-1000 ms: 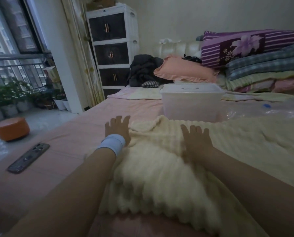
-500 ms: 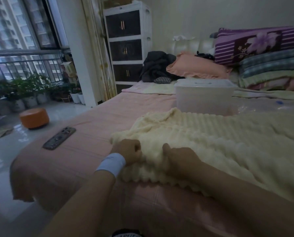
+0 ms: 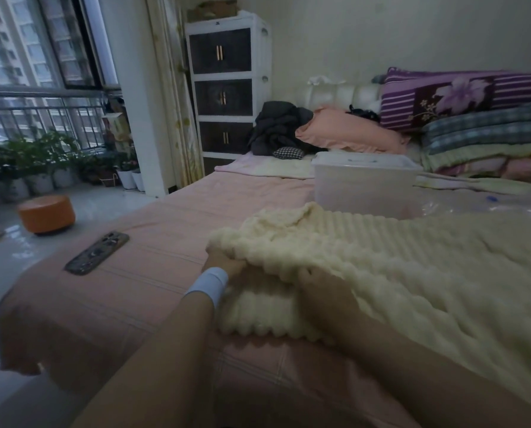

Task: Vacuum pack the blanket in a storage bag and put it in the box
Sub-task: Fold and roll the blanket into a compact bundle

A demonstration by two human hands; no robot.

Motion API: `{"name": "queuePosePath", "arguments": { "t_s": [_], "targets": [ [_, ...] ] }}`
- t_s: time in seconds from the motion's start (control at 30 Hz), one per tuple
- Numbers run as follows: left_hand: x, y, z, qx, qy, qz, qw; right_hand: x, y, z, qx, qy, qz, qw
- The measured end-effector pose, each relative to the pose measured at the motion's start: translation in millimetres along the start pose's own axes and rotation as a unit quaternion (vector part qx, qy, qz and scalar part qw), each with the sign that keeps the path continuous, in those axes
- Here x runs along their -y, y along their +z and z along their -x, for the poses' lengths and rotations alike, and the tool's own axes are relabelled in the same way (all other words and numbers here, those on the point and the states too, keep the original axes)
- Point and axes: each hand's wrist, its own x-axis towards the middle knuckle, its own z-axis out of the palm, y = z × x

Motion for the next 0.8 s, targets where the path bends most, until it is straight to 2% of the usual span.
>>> {"name": "queuePosePath", "arguments": {
  "t_s": [0.13, 0.27, 0.37, 0.4, 0.47, 0.57, 0.67, 0.8],
  "targets": [
    [-7.2, 1.8, -19.1, 0.015, 0.007, 0.054, 0.998, -33.2, 15.6, -11.4, -0.037, 0.035, 0.042, 0.998],
    [-33.6, 6.7, -23.8, -0.009, 0.053, 0.062, 0.997, -64.9, 23.6, -15.7, 0.037, 0.045, 0.116, 0.992],
    [-54.6, 17.4, -25.1, 0.019, 0.11, 0.103, 0.988, -79.2, 22.3, -19.6, 0.058, 0.03, 0.092, 0.994],
    [-57.2, 23.1, -29.4, 0.039, 0.125, 0.092, 0.987, -81.1, 21.2, -19.9, 0.077, 0.03, 0.074, 0.994],
    [-62.5, 31.7, -36.2, 0.063, 0.147, -0.014, 0.987, -82.3, 20.9, -19.8, 0.096, 0.036, 0.053, 0.993],
    [-68.6, 35.3, -31.0, 0.082, 0.149, -0.121, 0.978, -80.5, 15.6, -16.1, 0.07, 0.045, 0.064, 0.995],
    [-72.6, 16.5, -20.7, 0.015, 0.128, -0.094, 0.987, -77.9, 5.7, -9.2, 0.032, 0.079, 0.068, 0.994],
    [-81.3, -37.2, 3.8, -0.129, 0.059, -0.066, 0.988, -69.9, -36.6, -9.8, 0.089, 0.063, 0.025, 0.994]
  ]
}}
